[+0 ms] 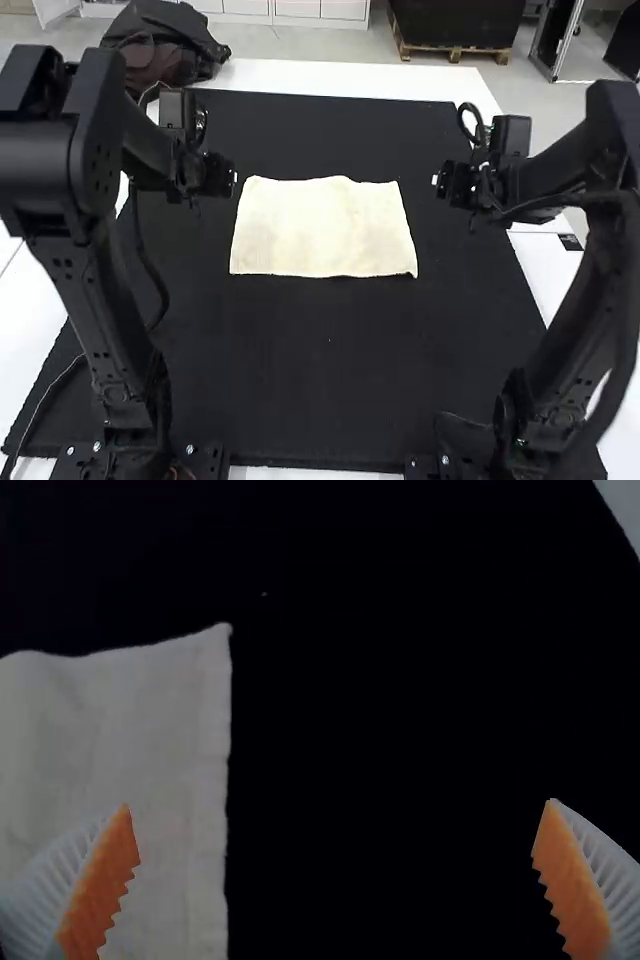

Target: Fold the towel.

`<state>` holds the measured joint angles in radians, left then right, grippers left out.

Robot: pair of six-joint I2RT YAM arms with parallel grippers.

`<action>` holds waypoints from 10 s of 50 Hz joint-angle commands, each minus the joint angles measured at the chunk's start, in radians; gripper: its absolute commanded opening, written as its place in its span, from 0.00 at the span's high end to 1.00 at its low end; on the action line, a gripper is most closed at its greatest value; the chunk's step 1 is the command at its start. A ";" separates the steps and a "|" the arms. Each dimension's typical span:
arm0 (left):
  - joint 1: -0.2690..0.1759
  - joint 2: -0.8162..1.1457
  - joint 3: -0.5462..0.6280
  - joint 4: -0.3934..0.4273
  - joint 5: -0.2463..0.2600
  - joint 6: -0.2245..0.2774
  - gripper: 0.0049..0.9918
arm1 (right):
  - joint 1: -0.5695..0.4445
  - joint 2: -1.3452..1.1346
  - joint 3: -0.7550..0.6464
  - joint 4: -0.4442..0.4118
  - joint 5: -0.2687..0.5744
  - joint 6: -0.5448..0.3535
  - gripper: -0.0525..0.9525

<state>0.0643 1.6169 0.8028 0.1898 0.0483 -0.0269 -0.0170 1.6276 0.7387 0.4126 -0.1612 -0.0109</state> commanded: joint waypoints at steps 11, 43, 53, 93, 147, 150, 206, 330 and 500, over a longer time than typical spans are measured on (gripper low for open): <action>-0.024 0.112 0.104 -0.030 0.074 -0.005 0.03 | 0.049 0.120 0.045 0.107 0.025 -0.021 0.04; -0.034 0.339 0.262 0.005 0.090 0.051 0.03 | 0.106 0.371 0.214 0.180 0.031 -0.072 0.04; -0.032 0.380 0.292 0.045 0.091 0.078 0.03 | 0.134 0.439 0.277 0.189 0.031 -0.072 0.04; -0.047 0.546 0.438 0.043 0.096 0.096 0.03 | 0.180 0.592 0.410 0.187 0.061 -0.066 0.04; -0.047 0.603 0.409 0.117 0.093 0.102 0.98 | 0.183 0.690 0.429 0.187 -0.003 -0.158 0.71; -0.047 0.601 0.409 0.119 0.094 0.102 0.98 | 0.184 0.693 0.430 0.186 -0.001 -0.155 0.70; -0.047 0.643 0.400 0.103 0.102 0.111 0.41 | 0.150 0.718 0.364 0.252 0.008 -0.129 0.97; -0.006 0.070 0.032 0.027 0.180 0.099 0.98 | 0.094 0.101 0.001 0.060 -0.202 -0.067 0.97; 0.081 -0.134 -0.373 0.332 0.125 0.024 0.02 | 0.081 0.334 -0.148 0.094 -0.149 -0.167 0.07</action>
<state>0.1375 1.5223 0.4084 0.5228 0.1757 0.0097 0.0635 1.8679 0.5972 0.5381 -0.4332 -0.1772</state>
